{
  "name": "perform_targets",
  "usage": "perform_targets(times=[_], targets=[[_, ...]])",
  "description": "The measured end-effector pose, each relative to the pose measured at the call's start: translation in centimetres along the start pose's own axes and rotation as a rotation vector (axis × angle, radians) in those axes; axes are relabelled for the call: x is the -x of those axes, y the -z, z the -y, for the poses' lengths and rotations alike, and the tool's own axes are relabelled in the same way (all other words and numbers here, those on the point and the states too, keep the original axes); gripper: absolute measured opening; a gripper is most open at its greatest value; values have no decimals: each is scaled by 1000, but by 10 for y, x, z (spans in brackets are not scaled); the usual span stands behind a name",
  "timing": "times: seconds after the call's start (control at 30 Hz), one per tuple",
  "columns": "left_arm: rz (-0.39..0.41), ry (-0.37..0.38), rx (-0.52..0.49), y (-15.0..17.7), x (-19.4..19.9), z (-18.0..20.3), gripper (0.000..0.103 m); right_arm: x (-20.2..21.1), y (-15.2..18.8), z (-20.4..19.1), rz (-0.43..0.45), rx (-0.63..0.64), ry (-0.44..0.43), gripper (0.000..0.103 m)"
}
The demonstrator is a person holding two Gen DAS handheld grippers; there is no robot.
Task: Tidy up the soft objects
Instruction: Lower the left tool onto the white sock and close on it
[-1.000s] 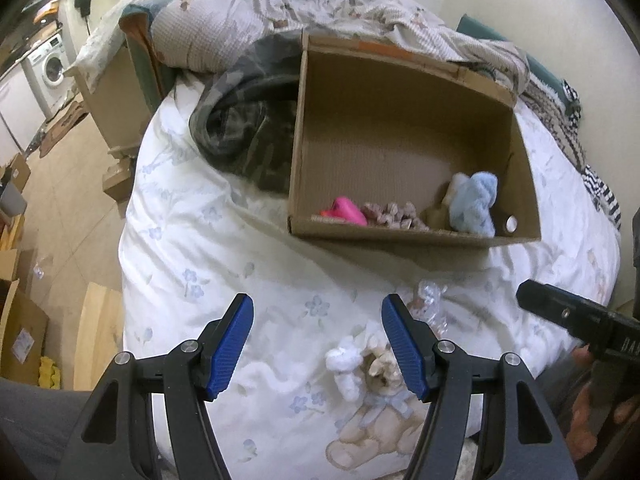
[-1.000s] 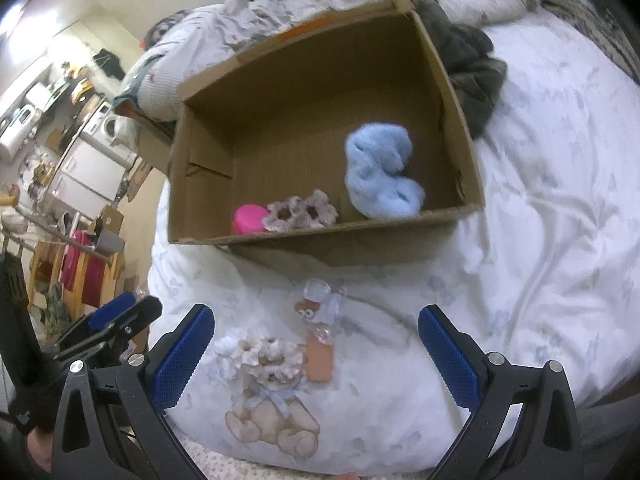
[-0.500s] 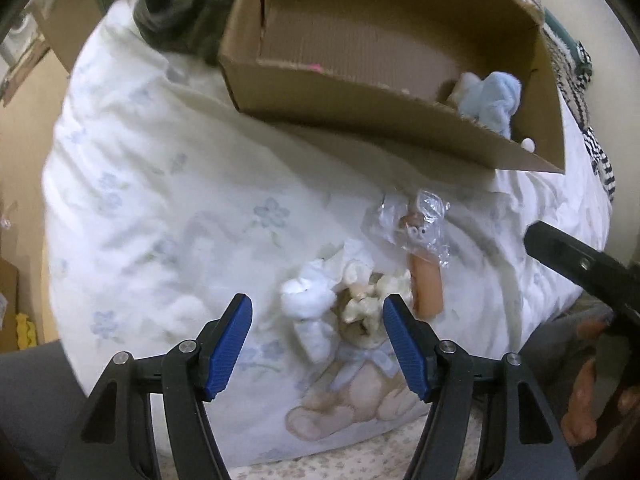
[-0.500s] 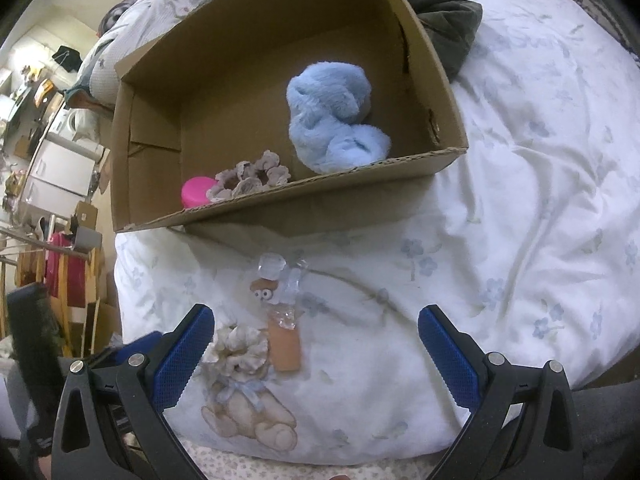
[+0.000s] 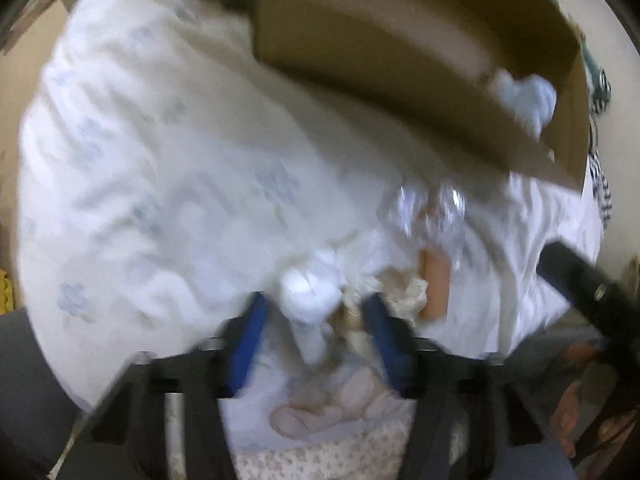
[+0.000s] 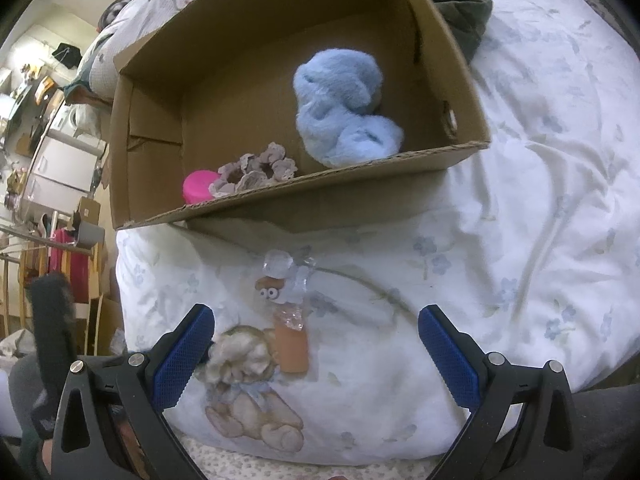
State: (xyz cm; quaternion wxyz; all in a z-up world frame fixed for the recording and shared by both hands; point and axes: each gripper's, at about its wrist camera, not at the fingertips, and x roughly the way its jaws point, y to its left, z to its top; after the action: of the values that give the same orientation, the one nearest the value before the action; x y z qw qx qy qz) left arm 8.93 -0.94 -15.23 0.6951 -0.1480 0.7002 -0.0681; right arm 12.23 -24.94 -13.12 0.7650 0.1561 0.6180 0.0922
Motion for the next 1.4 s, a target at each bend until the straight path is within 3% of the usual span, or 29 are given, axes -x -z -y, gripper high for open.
perform_targets(times=[0.1,0.3,0.33,0.37,0.4,0.47,0.5,0.63,0.73,0.8,1.03,1.17,1.4], targets=[[15,-3,-13,0,3,4,22,-5,0,-2,-20,-2,-13,103],[120,15,-5,-7,32,2,21,-24,4,8,-134,-80,-112,103],[142,22,8,-7,37,1,21,-27,5,8,-155,-85,-127,97],[154,24,12,-8,41,0,21,-31,6,7,-174,-81,-133,81],[168,26,16,-9,44,-1,21,-35,8,5,-191,-71,-126,70],[163,38,23,-11,44,-1,21,-41,10,0,-215,-44,-113,55],[152,41,29,-11,42,-1,21,-44,11,-4,-224,-32,-110,54],[98,11,56,-11,31,-9,22,-47,12,-13,-220,-1,-83,54],[91,-3,70,-12,26,-12,36,-46,11,-12,-210,-5,-80,54],[111,-13,90,-15,27,-15,53,-45,10,-11,-202,-11,-80,54],[129,-17,184,-29,21,-32,53,-45,8,-9,-193,-14,-84,54],[98,28,227,-29,16,-38,51,-43,6,-7,-185,-22,-86,54],[161,53,294,-27,37,-55,51,-45,7,-8,-187,-17,-75,54]])
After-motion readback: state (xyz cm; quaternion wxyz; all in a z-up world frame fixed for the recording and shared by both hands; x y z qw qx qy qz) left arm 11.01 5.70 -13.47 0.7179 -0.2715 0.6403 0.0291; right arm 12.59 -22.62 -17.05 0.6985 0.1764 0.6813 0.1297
